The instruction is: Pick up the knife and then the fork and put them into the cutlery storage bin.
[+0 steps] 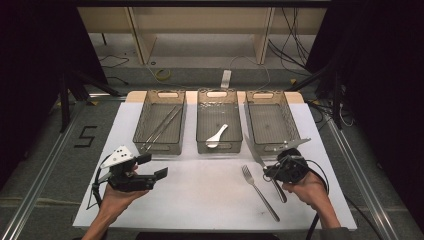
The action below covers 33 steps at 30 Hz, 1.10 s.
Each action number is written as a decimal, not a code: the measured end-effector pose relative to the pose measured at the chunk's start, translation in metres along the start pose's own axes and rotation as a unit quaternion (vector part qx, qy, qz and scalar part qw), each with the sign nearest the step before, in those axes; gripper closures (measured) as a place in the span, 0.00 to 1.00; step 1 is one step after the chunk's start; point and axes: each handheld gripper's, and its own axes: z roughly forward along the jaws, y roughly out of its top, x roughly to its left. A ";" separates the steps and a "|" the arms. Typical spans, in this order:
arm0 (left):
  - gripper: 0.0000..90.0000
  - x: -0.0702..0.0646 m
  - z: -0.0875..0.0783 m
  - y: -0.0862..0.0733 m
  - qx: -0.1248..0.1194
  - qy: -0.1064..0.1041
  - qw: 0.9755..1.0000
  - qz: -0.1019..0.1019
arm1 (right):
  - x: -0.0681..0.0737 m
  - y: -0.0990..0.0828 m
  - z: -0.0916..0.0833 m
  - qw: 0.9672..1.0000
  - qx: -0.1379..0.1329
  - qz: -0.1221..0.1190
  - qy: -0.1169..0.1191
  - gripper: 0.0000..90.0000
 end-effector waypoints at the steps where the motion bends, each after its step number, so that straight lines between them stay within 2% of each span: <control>1: 0.18 0.000 0.000 0.000 0.000 0.001 1.000 0.000 | -0.002 0.004 -0.002 1.000 -0.005 0.001 -0.004 0.90; 7: 0.18 0.001 -0.003 0.000 -0.007 0.004 1.000 -0.003 | -0.016 0.029 -0.013 0.999 -0.036 0.017 -0.015 0.90; 15: 0.18 0.000 -0.006 -0.001 -0.016 0.002 1.000 0.000 | -0.037 0.058 -0.016 0.997 -0.055 0.042 -0.034 0.90; 20: 0.18 0.001 -0.008 -0.001 -0.021 0.003 1.000 -0.001 | -0.048 0.074 -0.016 0.996 -0.058 0.055 -0.044 0.90; 25: 0.18 0.001 -0.009 -0.001 -0.021 0.004 1.000 -0.001 | -0.054 0.090 -0.013 0.995 -0.059 0.056 -0.056 0.90; 33: 0.18 0.001 -0.009 -0.001 -0.024 0.004 1.000 -0.004 | -0.063 0.111 -0.007 0.993 -0.065 0.074 -0.068 0.90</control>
